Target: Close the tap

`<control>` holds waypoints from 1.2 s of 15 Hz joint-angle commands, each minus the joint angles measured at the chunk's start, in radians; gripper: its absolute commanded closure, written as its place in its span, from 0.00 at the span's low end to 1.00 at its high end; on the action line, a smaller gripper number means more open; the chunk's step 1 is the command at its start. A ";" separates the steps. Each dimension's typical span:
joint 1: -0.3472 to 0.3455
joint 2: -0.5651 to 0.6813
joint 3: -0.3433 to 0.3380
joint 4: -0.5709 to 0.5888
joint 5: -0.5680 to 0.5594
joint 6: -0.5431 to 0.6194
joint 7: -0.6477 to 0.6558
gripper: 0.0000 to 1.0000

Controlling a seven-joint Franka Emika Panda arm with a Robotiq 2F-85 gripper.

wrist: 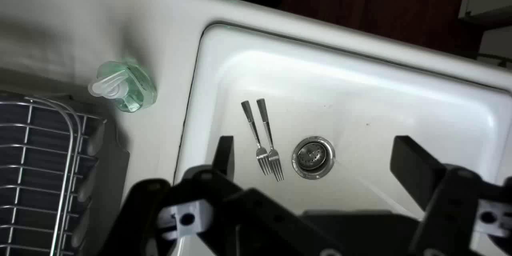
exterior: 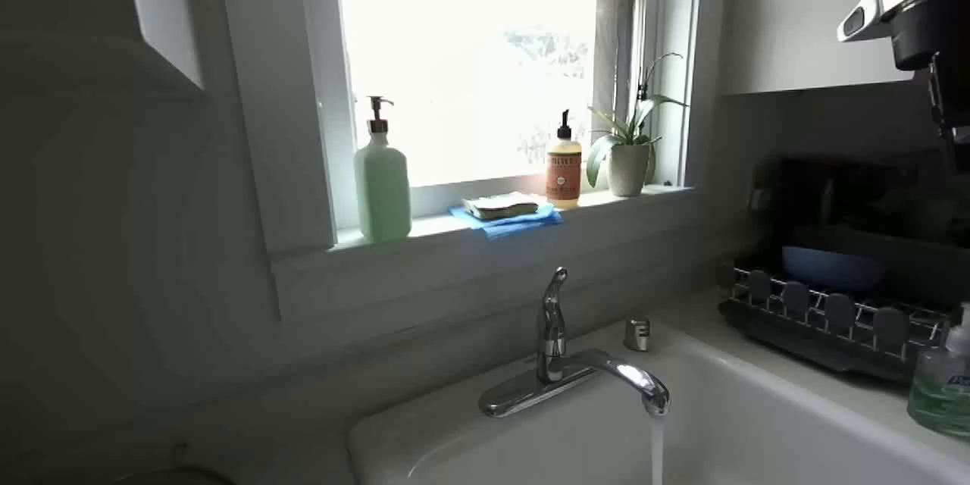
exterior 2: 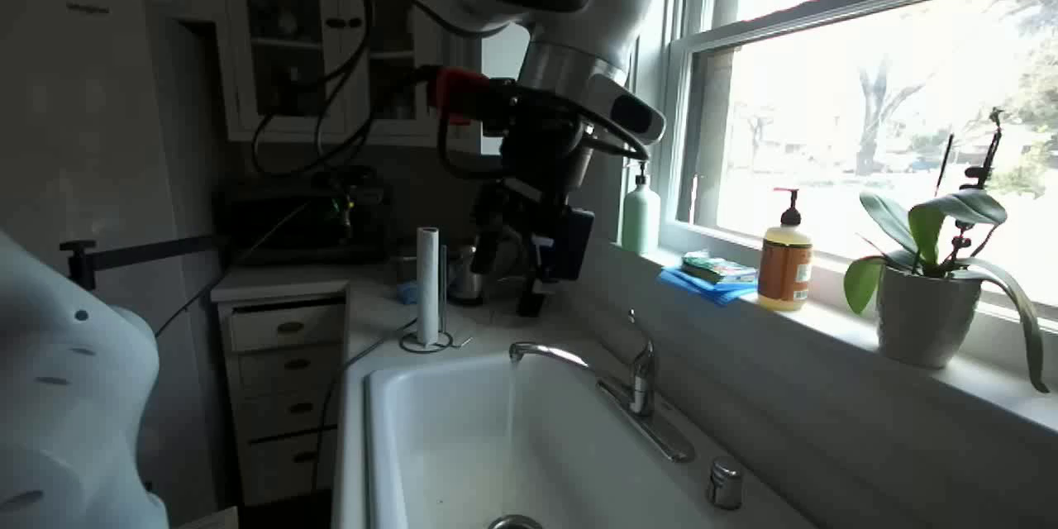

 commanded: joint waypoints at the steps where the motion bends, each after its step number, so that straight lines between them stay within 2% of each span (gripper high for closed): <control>1: -0.018 0.003 0.014 0.003 0.005 -0.002 -0.007 0.00; 5: -0.018 0.003 0.014 0.003 0.005 -0.002 -0.007 0.00; 9: -0.011 0.137 0.040 0.053 0.020 0.052 0.090 0.00; 14: 0.029 0.285 0.124 0.090 0.010 0.246 0.125 0.00; 18: 0.057 0.388 0.179 0.133 0.023 0.484 0.129 0.00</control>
